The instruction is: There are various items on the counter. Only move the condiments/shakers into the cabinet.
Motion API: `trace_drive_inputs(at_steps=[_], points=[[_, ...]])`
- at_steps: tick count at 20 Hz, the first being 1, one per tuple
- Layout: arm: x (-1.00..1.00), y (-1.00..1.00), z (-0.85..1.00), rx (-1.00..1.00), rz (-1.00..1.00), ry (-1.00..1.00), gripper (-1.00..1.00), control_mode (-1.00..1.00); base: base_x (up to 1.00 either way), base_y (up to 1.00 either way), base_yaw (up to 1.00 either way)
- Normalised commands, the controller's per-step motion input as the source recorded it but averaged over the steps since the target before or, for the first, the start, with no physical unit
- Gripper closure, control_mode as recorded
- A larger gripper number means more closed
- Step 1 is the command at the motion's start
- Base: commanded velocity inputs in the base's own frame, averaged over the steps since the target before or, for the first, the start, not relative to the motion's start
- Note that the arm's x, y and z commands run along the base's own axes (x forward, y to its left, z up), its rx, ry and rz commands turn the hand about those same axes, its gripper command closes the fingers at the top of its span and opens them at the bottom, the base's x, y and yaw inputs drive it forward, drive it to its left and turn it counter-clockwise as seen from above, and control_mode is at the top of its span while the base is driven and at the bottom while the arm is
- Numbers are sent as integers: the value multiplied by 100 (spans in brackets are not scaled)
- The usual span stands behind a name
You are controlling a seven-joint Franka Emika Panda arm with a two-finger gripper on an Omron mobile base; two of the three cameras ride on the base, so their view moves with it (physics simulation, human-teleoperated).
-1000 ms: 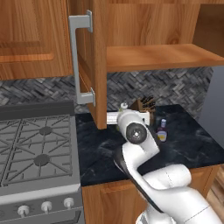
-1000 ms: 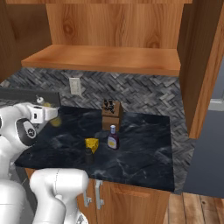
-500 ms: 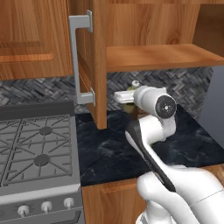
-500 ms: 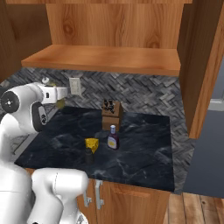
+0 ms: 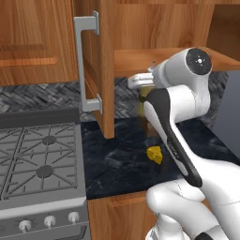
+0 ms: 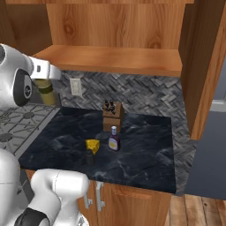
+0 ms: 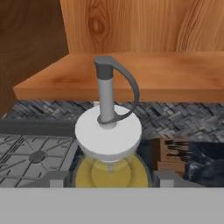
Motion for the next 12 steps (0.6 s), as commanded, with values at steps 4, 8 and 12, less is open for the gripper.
trace_drive_inputs(at_steps=[4, 8, 12], points=[[-16, 0, 27, 0, 0, -16, 100, -100, 0, 0, 0], [-14, 3, 100, 0, 0, -24, 100, -100, 0, 0, 0], [0, 4, 69, 0, 0, -10, 100, -100, 0, 0, 0]])
